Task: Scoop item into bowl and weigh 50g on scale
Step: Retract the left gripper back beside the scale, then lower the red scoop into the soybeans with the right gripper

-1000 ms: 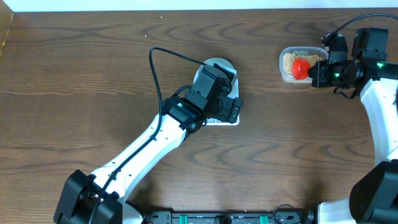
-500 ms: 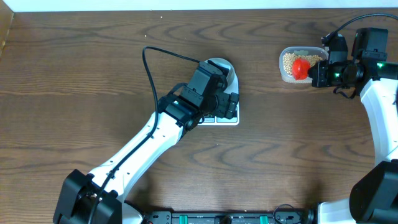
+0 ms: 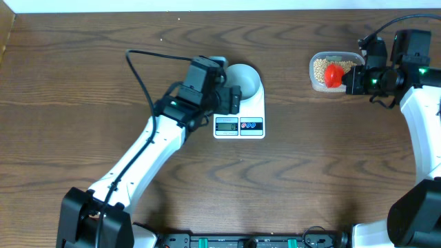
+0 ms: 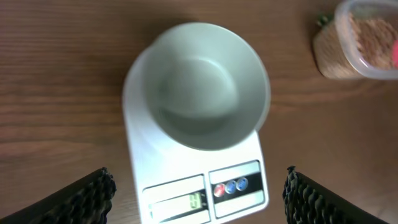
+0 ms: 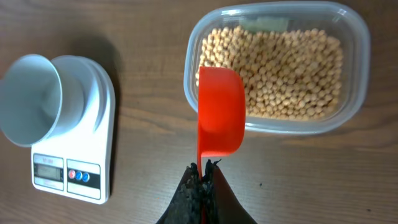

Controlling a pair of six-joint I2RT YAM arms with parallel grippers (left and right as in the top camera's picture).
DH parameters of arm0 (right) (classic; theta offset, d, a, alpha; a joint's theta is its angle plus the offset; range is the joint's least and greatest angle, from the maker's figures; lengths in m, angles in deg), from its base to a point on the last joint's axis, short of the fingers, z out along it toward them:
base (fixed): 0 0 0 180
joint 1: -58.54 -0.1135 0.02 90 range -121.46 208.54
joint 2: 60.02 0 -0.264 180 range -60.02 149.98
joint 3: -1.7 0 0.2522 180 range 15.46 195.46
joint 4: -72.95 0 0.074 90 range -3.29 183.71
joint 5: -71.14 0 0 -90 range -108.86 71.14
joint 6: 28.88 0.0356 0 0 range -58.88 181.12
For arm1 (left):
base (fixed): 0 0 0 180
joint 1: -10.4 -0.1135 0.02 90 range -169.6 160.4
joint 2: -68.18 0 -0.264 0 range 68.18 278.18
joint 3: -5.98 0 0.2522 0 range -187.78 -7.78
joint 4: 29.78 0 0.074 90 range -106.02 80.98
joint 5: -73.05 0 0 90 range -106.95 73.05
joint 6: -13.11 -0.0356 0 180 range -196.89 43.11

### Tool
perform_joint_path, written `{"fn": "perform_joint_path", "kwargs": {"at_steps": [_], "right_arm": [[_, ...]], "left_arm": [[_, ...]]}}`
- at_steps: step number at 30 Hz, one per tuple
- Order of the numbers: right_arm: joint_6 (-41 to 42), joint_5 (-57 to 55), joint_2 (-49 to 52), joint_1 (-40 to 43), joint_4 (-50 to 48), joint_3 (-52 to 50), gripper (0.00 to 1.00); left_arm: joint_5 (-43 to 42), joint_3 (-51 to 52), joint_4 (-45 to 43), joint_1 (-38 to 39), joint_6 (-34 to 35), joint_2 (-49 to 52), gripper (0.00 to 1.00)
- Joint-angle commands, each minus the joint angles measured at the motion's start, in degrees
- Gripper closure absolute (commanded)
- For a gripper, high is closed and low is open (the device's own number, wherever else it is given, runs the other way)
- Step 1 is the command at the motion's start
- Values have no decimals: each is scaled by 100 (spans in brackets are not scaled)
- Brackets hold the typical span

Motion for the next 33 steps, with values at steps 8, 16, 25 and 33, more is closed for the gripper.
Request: {"fn": "perform_joint_path", "kwargs": {"at_steps": [8, 16, 25, 33], "right_arm": [[356, -1178, 42, 2, 17, 798, 99], [457, -1390, 302, 299, -127, 798, 99], [452, -1386, 820, 326, -175, 798, 99], [452, -1388, 1069, 323, -251, 791, 99]], "left_arm": [[33, -83, 105, -721, 278, -92, 12], [4, -83, 317, -1088, 629, -92, 11], [11, -81, 520, -1099, 627, -92, 11], [13, -79, 553, -1099, 627, -92, 11]]}}
